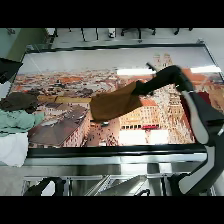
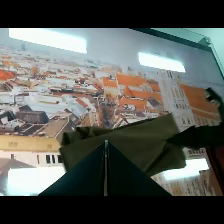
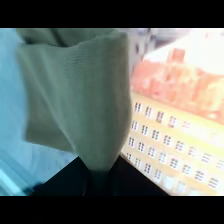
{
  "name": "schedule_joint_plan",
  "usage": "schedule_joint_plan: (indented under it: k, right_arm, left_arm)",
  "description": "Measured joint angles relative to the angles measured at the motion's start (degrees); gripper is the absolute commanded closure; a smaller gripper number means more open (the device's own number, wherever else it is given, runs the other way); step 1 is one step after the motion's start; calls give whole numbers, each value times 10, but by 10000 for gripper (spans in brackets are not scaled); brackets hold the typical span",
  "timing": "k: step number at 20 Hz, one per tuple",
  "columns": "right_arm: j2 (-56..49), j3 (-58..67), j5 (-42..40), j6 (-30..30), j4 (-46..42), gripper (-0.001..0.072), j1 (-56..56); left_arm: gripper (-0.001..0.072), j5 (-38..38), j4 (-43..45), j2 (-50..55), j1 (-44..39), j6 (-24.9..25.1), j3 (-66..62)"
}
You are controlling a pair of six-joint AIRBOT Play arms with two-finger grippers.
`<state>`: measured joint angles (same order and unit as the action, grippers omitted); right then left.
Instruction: Fold the shirts.
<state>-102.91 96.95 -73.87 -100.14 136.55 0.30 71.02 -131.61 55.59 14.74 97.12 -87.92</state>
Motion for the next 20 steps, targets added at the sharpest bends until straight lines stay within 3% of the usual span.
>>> schedule_joint_plan:
  k: [5,11,20]
  right_arm:
    - [111,15,-26,18,4,691,-189]
    - [147,18,-89,26,2,691,-410]
    - [166,14,-202,42,-36,690,-518]
  left_arm:
    - [688,-19,1,0,-33,0,1]
    - [688,-32,1,0,-78,0,1]
    - [688,-36,1,23,-160,-1,1]
